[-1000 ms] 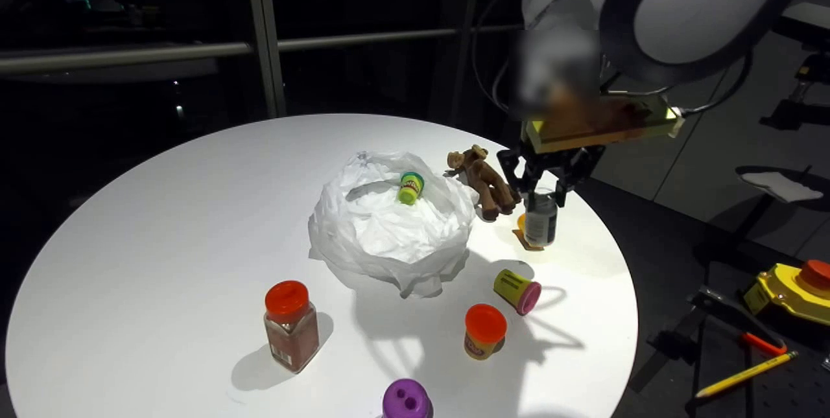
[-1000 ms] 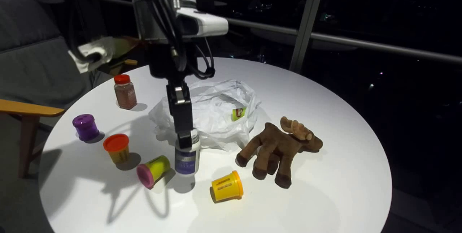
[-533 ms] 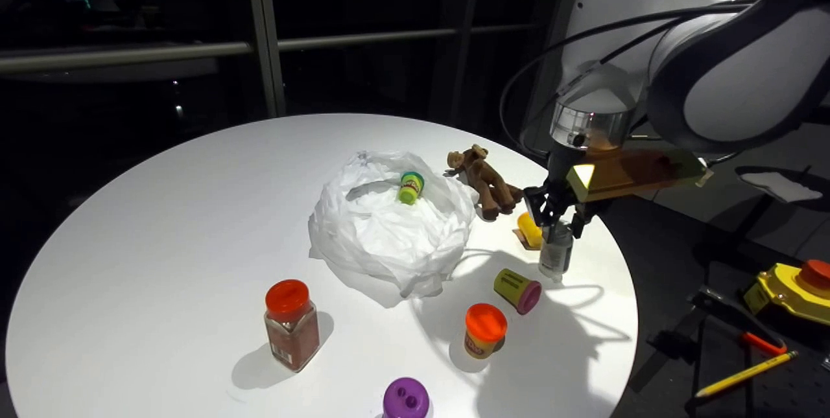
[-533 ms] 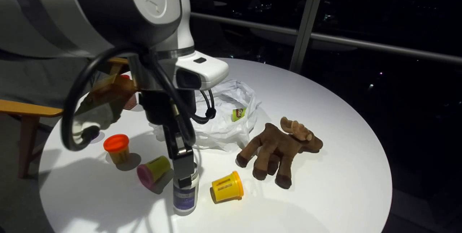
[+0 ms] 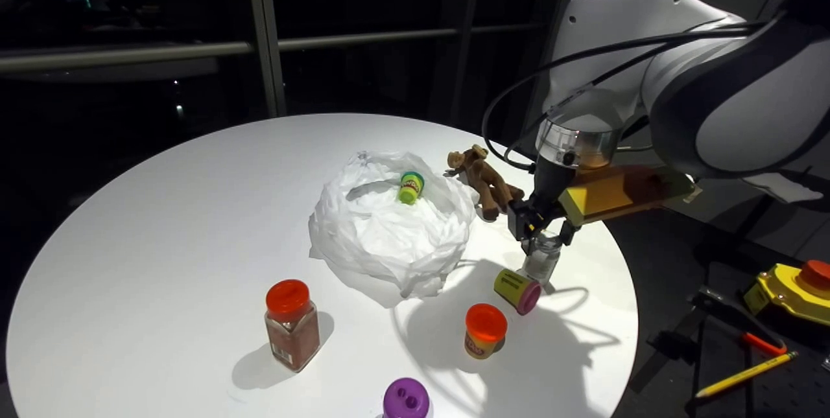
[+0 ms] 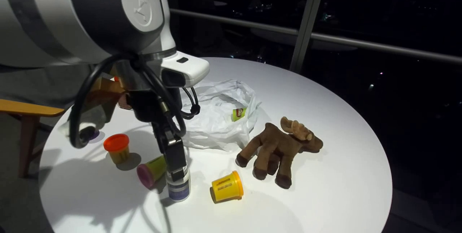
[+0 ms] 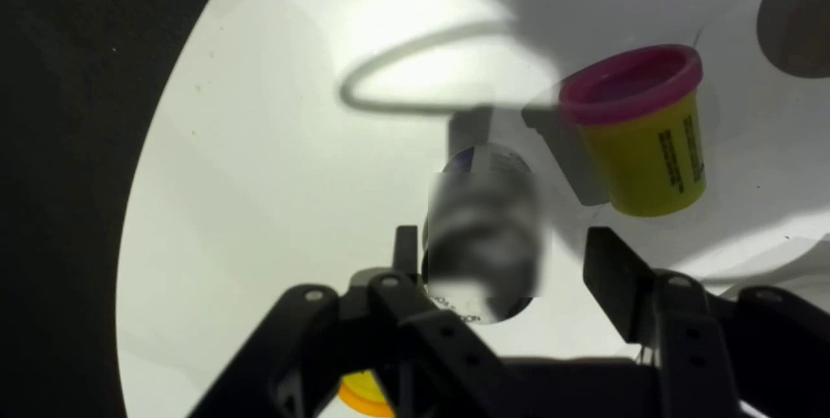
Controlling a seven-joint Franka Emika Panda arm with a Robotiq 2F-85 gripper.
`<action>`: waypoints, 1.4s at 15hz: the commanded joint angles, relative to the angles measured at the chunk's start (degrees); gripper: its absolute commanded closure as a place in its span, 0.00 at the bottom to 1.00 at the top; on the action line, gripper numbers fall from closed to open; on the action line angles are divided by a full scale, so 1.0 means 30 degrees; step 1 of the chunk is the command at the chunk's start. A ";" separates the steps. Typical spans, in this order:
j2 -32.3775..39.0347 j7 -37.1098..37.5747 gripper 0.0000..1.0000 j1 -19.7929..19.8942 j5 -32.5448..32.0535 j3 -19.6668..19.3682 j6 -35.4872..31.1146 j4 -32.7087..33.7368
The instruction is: Remove all the contents from the white plastic bag and put them on the table one at a time
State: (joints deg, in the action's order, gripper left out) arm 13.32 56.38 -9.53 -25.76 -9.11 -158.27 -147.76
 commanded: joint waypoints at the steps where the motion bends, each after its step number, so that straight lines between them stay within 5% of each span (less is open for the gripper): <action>1: -0.0624 0.0761 0.01 -0.0601 -0.1051 -0.0566 0.0657 0.0446; 6: -0.0204 -0.0531 0.00 -0.0075 0.1102 0.0716 0.1260 0.2838; 14: 0.4933 -0.2707 0.00 0.0715 0.7499 0.2289 0.2428 0.9676; 21: 1.0061 -0.1844 0.00 0.0541 0.9759 0.1455 0.3449 1.5868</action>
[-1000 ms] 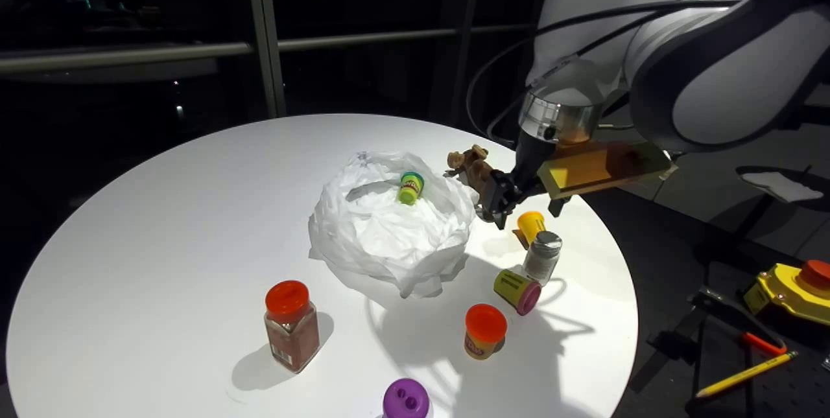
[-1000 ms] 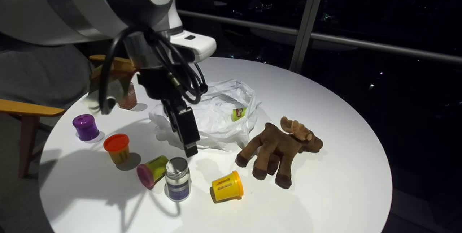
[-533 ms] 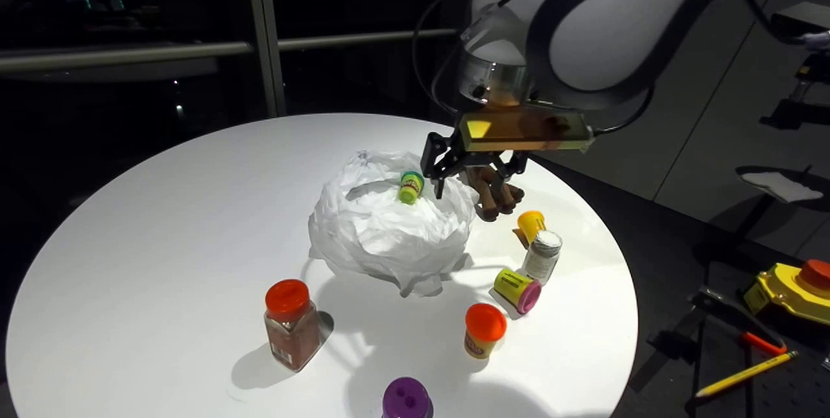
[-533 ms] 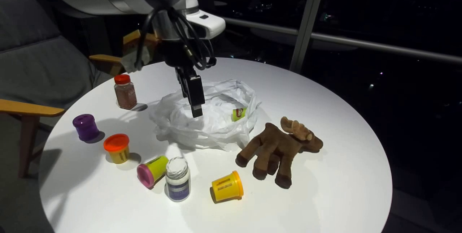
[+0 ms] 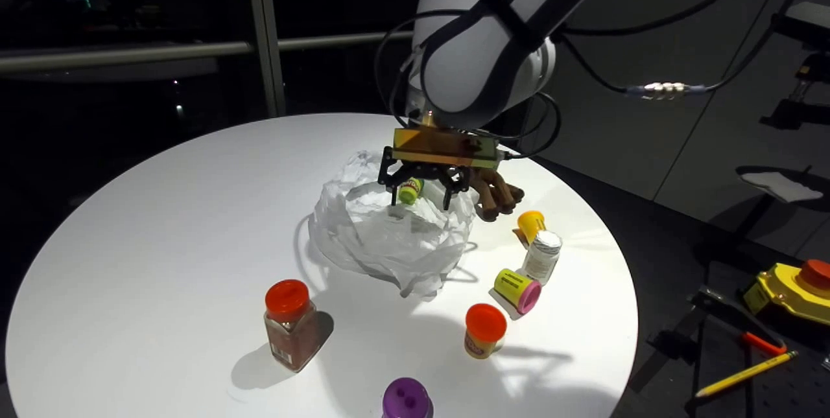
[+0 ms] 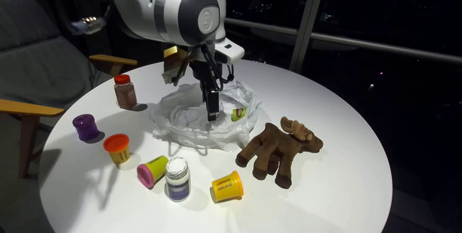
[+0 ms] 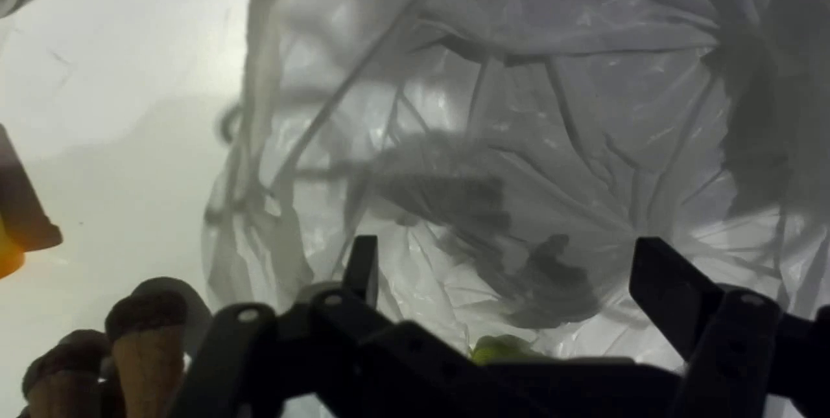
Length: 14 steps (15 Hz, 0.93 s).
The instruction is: Remove all the contents from the white plastic bag and put them on the table one at a time
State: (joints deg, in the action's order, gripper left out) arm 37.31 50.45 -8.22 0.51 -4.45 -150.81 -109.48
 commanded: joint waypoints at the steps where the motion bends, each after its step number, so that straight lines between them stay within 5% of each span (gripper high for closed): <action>1: 0.2620 0.0120 0.00 0.0153 0.1252 -0.0150 0.1124 0.3880; 11: 0.5015 0.1759 0.00 -0.0188 0.0748 -0.2232 0.2700 0.7915; 12: 0.5191 0.1702 0.25 -0.0101 0.0749 -0.2227 0.3030 0.8210; 14: 0.5611 0.1763 0.34 -0.0047 0.0717 -0.2237 0.3599 0.8785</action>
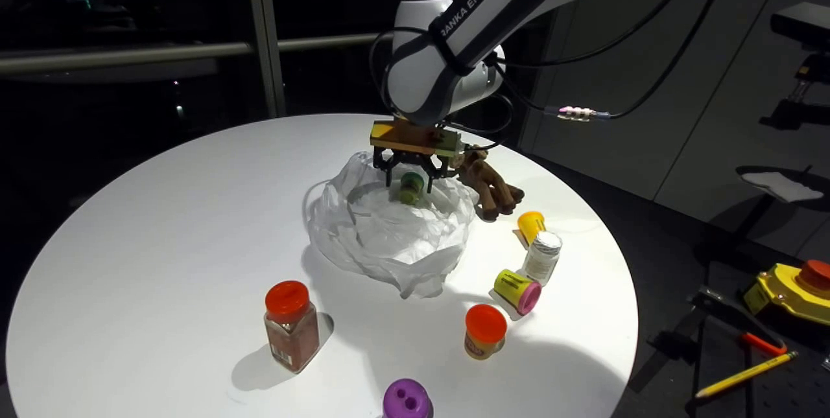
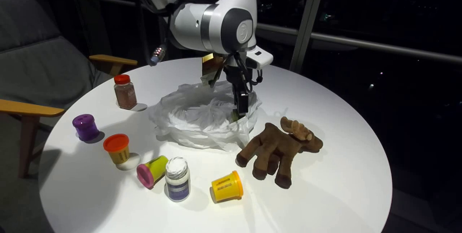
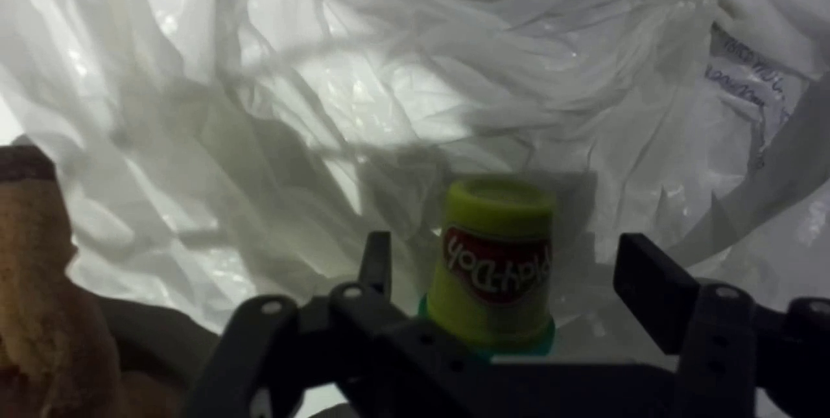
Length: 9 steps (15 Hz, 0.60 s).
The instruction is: Remove all the contents from the white plastic bag and put them on the table one at a time
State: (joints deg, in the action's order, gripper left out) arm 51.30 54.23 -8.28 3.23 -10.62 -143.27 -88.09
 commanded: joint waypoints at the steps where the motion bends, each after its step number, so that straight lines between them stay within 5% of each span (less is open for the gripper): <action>1: 0.1134 0.0439 0.42 0.0048 -0.0148 -0.0084 0.1378 0.1938; 6: 0.0894 0.1065 0.80 -0.0217 -0.0337 -0.0360 0.1446 0.1842; 9: -0.0931 0.1323 0.83 -0.0805 -0.0802 -0.0685 0.0852 -0.0234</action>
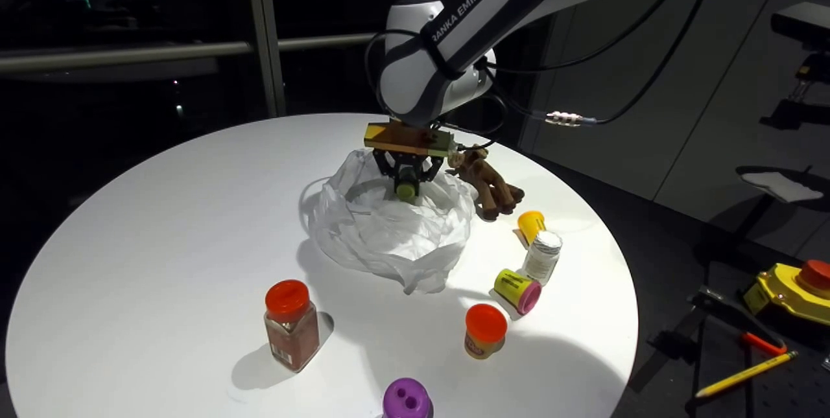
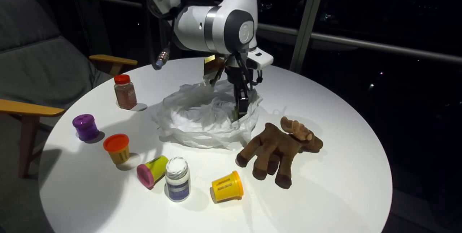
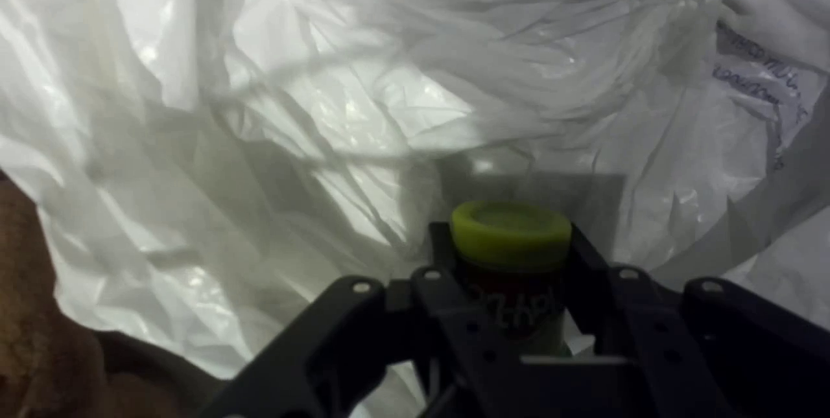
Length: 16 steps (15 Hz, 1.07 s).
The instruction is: Remove all the contents from the white plastic bag and put them on the table one at a time
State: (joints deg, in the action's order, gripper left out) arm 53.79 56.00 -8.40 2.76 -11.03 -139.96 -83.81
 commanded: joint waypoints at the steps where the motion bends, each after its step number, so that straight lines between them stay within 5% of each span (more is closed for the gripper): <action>1: -0.2687 0.0817 0.83 -0.1080 -0.0937 -0.0720 -0.0433 -0.2691; 6: -0.6798 0.0850 0.83 -0.2404 -0.3229 -0.1048 -0.0264 -0.7271; 13: -1.2038 -0.3320 0.83 -0.1266 -0.4138 0.1088 -0.0634 -1.4536; 16: -1.4264 -0.1714 0.83 -0.1463 -0.5417 0.0394 -0.0868 -1.7751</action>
State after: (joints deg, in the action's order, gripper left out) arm 20.25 48.64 -13.71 -9.59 -9.29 -140.15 -125.87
